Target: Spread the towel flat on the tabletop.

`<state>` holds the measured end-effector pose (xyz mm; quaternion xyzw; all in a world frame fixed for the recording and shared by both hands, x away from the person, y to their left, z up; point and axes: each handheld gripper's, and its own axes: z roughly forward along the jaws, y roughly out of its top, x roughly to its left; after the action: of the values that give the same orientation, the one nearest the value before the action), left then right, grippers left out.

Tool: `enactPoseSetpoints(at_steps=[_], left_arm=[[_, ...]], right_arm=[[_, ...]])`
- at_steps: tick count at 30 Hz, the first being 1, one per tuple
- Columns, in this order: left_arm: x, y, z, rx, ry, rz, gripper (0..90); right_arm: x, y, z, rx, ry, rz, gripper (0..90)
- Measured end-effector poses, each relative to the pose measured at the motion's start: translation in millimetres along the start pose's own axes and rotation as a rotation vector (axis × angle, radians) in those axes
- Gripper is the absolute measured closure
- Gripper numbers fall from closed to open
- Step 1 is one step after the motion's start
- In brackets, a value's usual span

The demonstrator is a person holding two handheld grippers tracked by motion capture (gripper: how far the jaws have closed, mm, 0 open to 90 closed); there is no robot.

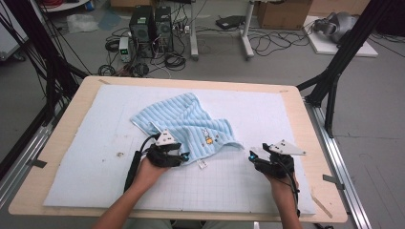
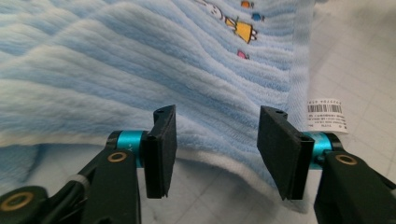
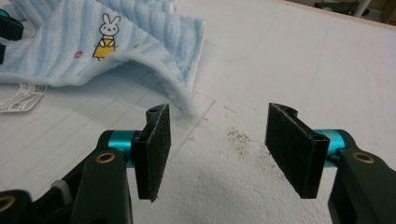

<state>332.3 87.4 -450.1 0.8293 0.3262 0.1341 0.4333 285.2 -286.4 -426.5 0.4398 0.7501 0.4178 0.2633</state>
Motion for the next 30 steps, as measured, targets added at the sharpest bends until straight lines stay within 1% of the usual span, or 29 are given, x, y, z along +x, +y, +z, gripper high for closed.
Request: enactPoseSetpoints(at_steps=[1,2,3,4,5,6,8,11,12,14,15,18,20,24,26,27,28,29,30], left_arm=[[-1.2,0.3,1.1,0.012,0.011,0.014,53.0],[-2.5,0.4,1.2,0.015,0.019,0.027,58.2],[-3.7,0.2,0.7,0.018,0.027,0.041,64.7],[-3.9,-0.1,-0.5,0.021,0.019,0.058,73.3],[-4.1,-0.3,-2.3,0.027,0.020,0.065,83.5],[-4.1,-1.2,-4.4,0.028,0.021,0.061,86.0],[-1.8,-6.0,-11.4,0.027,0.014,0.056,86.2],[6.2,-20.6,-29.9,0.012,0.013,0.013,86.1],[9.1,-26.2,-37.7,0.007,0.017,0.001,86.1],[14.0,-36.2,-52.5,0.001,0.035,-0.015,86.1],[16.4,-40.3,-59.5,-0.001,0.043,-0.022,86.1],[20.9,-49.2,-78.5,0.006,0.054,-0.043,86.0],[22.0,-55.2,-89.3,0.005,0.060,-0.046,85.9],[23.1,-64.3,-103.3,-0.007,0.053,-0.062,85.5],[24.3,-67.1,-107.5,-0.020,0.035,-0.079,84.6],[24.7,-67.9,-108.6,-0.028,0.029,-0.090,82.5],[25.7,-68.1,-109.4,-0.033,0.026,-0.102,76.7],[26.4,-67.9,-109.7,-0.048,0.028,-0.116,69.2],[27.7,-67.3,-110.1,-0.062,0.035,-0.122,64.6]], right_arm=[[-0.3,-0.5,1.0,0.000,0.001,0.000,40.5],[0.1,-0.9,1.7,0.004,0.002,0.004,40.6],[-0.1,-1.1,2.6,0.007,0.004,-0.001,40.6],[0.3,-1.3,3.4,0.008,0.005,0.000,40.7],[1.0,-1.2,4.0,0.011,0.007,0.002,40.7],[2.1,-0.9,4.7,0.012,0.011,-0.005,41.3],[3.1,-0.5,4.7,0.012,0.011,-0.004,41.3],[4.8,0.4,4.9,0.009,0.014,-0.011,41.7],[5.5,0.7,5.2,0.008,0.015,-0.005,41.7],[6.0,1.3,6.8,0.006,0.021,-0.012,41.8],[7.3,1.7,7.7,0.008,0.025,-0.007,42.0],[11.1,3.7,11.2,0.012,0.038,-0.021,44.4],[15.1,5.5,14.0,0.011,0.050,-0.034,46.2],[25.1,8.5,22.7,0.030,0.081,-0.046,48.8],[31.6,10.4,27.8,0.036,0.099,-0.058,49.6],[35.4,11.5,30.0,0.036,0.111,-0.061,50.7],[39.6,12.6,31.9,0.038,0.126,-0.066,51.7],[44.2,13.8,33.7,0.041,0.140,-0.074,52.6],[48.6,15.0,35.7,0.042,0.159,-0.083,53.7]])
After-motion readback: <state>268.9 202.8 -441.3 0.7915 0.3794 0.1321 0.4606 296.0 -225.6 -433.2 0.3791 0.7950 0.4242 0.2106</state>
